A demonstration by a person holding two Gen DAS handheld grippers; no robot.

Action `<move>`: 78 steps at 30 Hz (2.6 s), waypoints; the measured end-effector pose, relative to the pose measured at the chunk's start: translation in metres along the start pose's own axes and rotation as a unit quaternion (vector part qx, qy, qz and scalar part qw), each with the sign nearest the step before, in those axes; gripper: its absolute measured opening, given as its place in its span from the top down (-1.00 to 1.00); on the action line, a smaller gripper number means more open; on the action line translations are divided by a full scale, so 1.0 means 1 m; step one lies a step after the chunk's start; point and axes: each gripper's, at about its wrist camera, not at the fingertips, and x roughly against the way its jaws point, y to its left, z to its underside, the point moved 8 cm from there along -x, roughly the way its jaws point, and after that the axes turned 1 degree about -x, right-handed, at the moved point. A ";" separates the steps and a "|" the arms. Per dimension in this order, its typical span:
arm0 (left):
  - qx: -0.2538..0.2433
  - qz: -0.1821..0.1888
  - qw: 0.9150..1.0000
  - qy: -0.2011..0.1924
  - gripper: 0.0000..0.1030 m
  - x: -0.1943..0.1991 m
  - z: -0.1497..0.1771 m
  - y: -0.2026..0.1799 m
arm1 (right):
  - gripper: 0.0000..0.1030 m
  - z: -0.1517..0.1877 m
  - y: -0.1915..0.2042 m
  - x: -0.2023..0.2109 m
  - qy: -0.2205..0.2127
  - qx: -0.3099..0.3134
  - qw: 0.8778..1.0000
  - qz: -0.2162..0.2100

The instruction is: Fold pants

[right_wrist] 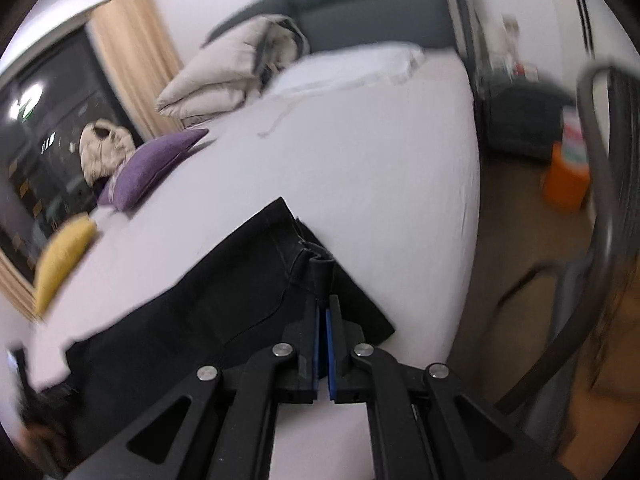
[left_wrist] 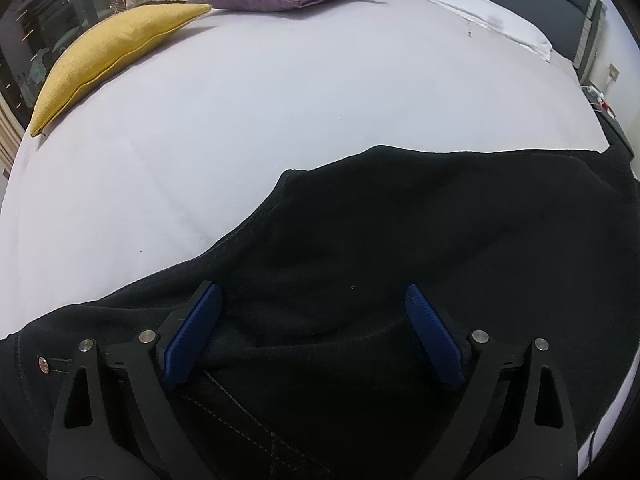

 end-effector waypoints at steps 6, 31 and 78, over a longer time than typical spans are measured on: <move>0.004 0.002 1.000 -0.001 -0.86 0.005 0.006 -0.006 | 0.94 -0.070 0.031 -0.011 0.011 -0.040 0.995 -0.089; 0.010 -0.001 1.000 -0.015 -0.92 -0.002 -0.005 0.003 | 0.95 0.019 -0.030 -0.057 0.087 -0.122 0.988 -0.048; 0.021 0.026 0.997 -0.070 -0.93 0.029 -0.039 -0.015 | 0.01 -0.057 0.090 -0.060 0.152 0.015 0.975 -0.164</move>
